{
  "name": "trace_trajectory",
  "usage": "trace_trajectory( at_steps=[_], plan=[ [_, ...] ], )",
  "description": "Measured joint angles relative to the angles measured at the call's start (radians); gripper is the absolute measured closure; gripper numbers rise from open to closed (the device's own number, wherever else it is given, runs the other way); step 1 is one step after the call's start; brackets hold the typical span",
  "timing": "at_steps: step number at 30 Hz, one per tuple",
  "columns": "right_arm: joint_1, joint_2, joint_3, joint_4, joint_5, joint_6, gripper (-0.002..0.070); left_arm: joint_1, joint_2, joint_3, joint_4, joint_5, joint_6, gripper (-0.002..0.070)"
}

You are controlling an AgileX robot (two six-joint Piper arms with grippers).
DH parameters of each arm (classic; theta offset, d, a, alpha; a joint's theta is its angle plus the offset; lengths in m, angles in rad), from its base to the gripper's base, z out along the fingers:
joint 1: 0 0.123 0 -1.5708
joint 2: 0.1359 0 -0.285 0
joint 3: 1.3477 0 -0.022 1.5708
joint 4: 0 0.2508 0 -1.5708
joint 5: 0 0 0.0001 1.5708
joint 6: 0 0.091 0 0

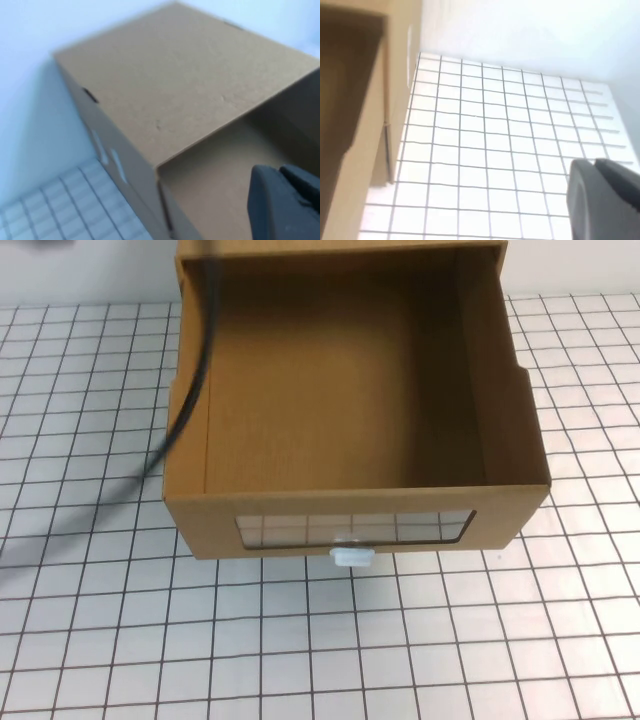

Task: Open the shoe box
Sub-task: 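Pull the top drawer of the cardboard box fully open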

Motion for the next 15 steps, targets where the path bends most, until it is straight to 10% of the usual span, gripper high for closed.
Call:
trace_trajectory(
  at_steps=[15],
  plan=[
    [-0.088,-0.301,0.466,0.132,-0.479,0.032,0.0689,0.0,-0.867,1.072,-0.014,-0.628,0.016,0.068]
  ],
)
